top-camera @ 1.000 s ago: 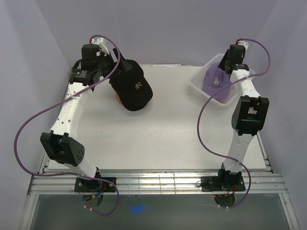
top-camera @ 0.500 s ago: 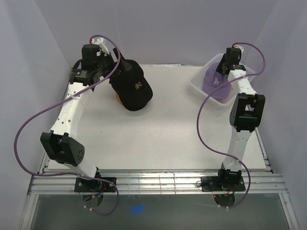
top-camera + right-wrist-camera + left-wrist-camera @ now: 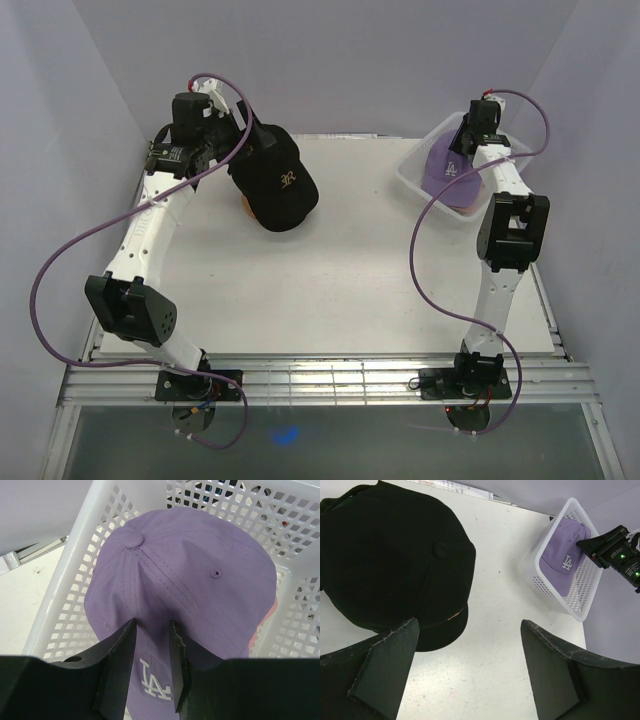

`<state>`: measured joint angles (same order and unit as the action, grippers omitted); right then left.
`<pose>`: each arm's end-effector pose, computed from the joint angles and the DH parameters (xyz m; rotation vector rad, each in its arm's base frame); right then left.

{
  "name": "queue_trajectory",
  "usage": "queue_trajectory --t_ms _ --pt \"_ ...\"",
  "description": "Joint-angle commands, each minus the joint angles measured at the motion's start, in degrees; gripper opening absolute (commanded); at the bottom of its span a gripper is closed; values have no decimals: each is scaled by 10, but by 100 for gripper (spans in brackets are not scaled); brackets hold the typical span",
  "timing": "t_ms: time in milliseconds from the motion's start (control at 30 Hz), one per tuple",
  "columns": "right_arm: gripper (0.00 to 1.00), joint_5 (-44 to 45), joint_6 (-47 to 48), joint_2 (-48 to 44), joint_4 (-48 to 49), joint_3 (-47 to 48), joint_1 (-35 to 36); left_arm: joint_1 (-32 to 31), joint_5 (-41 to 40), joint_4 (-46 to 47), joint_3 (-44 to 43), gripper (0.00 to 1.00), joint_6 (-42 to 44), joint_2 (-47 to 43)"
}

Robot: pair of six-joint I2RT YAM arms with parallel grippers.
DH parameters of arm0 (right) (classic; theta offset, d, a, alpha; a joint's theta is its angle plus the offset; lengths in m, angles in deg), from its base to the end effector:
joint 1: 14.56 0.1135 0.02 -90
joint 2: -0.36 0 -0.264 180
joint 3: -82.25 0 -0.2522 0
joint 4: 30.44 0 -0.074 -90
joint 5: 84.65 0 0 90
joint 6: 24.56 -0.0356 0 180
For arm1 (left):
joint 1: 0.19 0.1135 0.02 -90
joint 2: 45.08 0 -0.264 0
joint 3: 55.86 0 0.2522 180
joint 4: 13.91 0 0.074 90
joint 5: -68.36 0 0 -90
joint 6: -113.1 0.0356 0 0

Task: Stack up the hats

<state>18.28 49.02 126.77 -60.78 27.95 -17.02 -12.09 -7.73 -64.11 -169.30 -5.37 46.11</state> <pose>0.5212 -0.0304 0.2668 0.4759 2.0442 -0.0917 0.3454 -0.0815 0.4221 -0.1507 2.1089 -0.6790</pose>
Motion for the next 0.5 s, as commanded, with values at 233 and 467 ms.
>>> queue_trajectory --t_ms 233,467 --pt "34 5 5 6 8 31 3 -8 -11 1 -3 93 6 -6" --pt "8 11 3 -4 4 57 3 -8 -11 1 -6 93 7 -1"
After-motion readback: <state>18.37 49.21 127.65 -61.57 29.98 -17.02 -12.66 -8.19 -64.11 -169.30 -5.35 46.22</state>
